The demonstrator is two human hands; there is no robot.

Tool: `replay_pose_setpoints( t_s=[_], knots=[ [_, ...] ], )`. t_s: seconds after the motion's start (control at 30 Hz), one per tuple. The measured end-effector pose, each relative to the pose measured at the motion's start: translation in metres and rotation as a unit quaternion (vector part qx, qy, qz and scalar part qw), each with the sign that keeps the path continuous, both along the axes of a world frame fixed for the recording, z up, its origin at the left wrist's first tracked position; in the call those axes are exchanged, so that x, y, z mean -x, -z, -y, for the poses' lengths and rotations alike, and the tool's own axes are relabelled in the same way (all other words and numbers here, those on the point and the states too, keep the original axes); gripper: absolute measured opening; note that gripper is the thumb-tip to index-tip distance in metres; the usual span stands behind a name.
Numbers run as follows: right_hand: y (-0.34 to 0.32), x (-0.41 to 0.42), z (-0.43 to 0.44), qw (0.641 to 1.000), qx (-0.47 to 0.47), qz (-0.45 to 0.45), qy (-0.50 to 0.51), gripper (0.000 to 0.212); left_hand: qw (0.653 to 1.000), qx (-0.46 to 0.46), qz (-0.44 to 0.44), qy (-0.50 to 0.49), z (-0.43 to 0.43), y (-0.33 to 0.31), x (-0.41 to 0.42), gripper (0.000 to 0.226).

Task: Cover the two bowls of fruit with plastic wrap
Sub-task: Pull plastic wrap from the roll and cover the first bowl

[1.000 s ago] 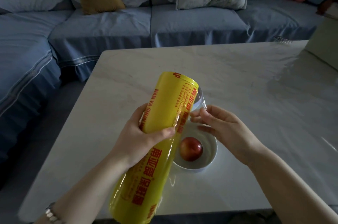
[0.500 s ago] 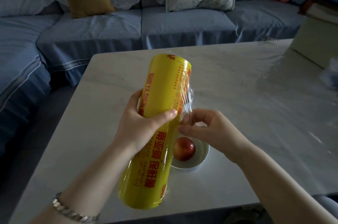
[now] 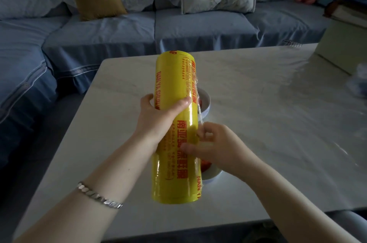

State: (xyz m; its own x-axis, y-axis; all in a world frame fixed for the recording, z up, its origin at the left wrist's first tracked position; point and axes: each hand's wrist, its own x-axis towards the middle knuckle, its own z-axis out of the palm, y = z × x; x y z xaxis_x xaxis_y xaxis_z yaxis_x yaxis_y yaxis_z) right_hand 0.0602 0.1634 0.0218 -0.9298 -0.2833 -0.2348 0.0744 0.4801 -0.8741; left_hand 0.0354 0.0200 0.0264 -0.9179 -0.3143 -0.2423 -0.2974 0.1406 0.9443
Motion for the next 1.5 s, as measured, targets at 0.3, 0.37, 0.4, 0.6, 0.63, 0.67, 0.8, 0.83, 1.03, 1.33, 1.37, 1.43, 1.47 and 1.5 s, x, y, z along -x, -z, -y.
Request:
replay_pose_setpoints(
  t_s=[0.3,0.37,0.4,0.6,0.63,0.67,0.8,0.83,1.03,1.33,1.37,1.43,1.47,1.5],
  knots=[
    [0.008,0.006,-0.024,0.954,0.286,0.039,0.083,0.045,0.972,-0.132,-0.028,0.193,0.004,0.014,-0.023,0.092],
    [0.008,0.005,-0.023,0.953,0.288,0.053,0.082,0.048,0.97,-0.154,-0.039,0.185,0.001,0.017,-0.024,0.089],
    [0.008,0.004,-0.023,0.96,0.261,0.055,0.086,0.045,0.97,-0.164,-0.046,0.174,0.0,0.018,-0.024,0.084],
    [0.012,0.007,-0.026,0.981,0.171,0.006,0.092,0.019,0.976,-0.153,-0.064,0.143,0.0,0.017,-0.016,0.083],
    [0.012,0.005,-0.027,0.974,0.209,0.031,0.082,0.017,0.978,-0.138,-0.064,0.145,0.0,0.016,-0.015,0.091],
    [0.011,0.003,-0.029,0.964,0.248,0.06,0.072,0.017,0.979,-0.123,-0.066,0.147,0.0,0.015,-0.015,0.094],
    [0.012,-0.006,-0.033,0.933,0.329,0.147,0.005,0.024,0.984,-0.068,-0.068,0.147,0.0,0.012,-0.015,0.101],
    [0.012,-0.007,-0.033,0.939,0.316,0.137,-0.001,0.026,0.986,-0.056,-0.068,0.144,0.0,0.011,-0.015,0.103],
    [0.028,-0.005,-0.056,0.919,0.366,0.024,0.144,0.039,0.994,0.015,-0.082,0.068,0.011,0.004,-0.01,0.112],
    [0.027,0.018,-0.018,0.928,0.316,0.181,0.083,0.063,0.988,-0.036,-0.071,0.136,0.011,0.002,-0.021,0.1],
    [0.024,0.019,-0.015,0.925,0.322,0.183,0.082,0.066,0.986,-0.037,-0.072,0.143,0.01,0.002,-0.022,0.1],
    [0.019,0.02,-0.015,0.925,0.332,0.151,0.11,0.055,0.986,-0.031,-0.07,0.15,0.008,0.001,-0.024,0.101],
    [0.018,0.018,-0.016,0.924,0.338,0.125,0.125,0.041,0.987,-0.014,-0.069,0.147,0.006,0.001,-0.025,0.103],
    [0.016,0.016,-0.017,0.921,0.349,0.098,0.141,0.025,0.988,0.014,-0.067,0.142,0.005,0.001,-0.025,0.107]
  ],
)
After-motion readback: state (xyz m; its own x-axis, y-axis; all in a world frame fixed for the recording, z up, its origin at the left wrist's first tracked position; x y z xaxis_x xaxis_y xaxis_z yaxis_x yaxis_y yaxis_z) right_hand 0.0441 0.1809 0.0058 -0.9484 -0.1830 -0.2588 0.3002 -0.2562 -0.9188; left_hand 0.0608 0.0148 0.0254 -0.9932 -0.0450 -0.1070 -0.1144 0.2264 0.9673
